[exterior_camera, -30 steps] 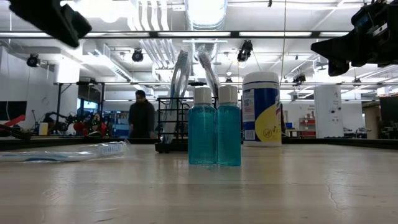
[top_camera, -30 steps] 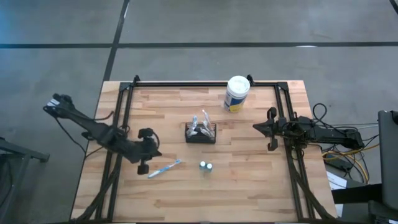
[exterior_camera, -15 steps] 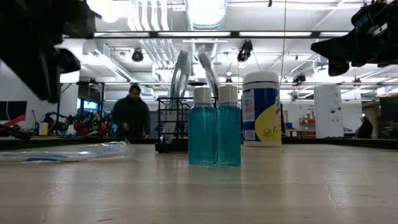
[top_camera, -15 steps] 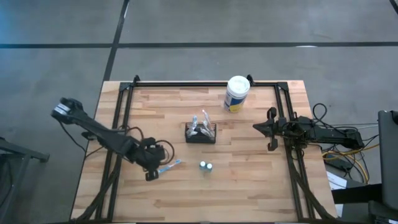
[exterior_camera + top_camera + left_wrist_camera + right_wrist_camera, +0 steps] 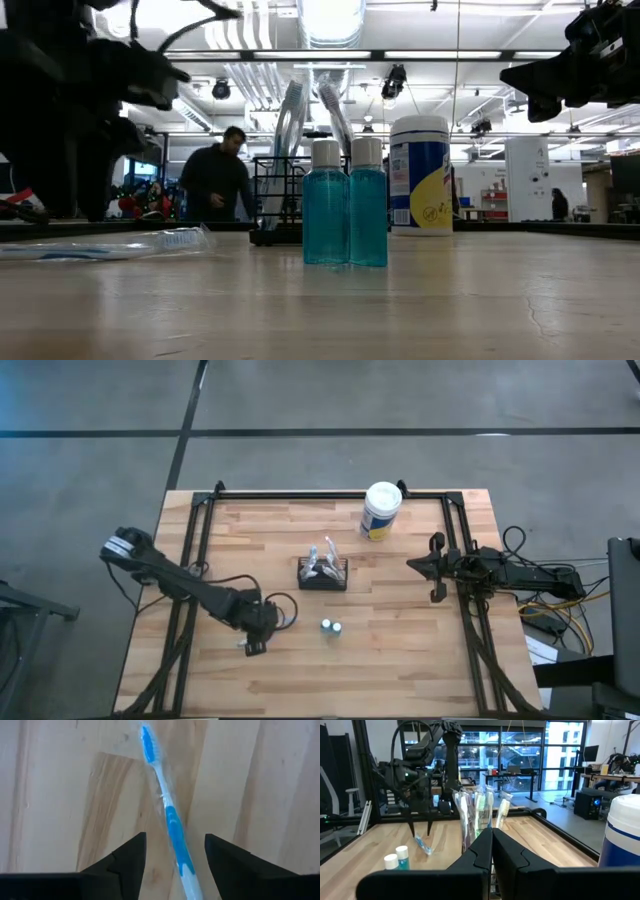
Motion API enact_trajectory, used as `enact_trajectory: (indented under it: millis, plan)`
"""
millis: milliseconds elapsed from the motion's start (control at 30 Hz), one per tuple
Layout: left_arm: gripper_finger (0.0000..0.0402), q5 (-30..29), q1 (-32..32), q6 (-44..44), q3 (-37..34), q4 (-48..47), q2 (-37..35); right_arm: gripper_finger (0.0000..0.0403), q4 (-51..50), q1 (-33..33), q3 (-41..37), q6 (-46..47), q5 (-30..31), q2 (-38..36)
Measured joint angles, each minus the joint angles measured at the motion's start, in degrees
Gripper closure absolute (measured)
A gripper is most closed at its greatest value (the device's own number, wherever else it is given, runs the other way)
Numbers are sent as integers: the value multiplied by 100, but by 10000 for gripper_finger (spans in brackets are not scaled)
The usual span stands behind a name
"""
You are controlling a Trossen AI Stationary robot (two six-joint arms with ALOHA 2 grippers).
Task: Pick & Place toothbrushing station
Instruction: Put the blue toothbrush into the black wire organizer
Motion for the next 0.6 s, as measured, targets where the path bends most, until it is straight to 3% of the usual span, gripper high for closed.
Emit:
enact_trajectory:
  millis: [200, 400, 600]
  plan:
    - [195, 402, 135, 297, 137, 0, 517, 394, -27, -1, 0, -2, 0, 0]
    - [197, 413, 179, 351, 154, -16, 926, 394, -42, 0, 0, -2, 0, 0]
    - [229, 405, 203, 501, 138, -25, 1184, 394, -42, -1, -2, -22, 0, 0]
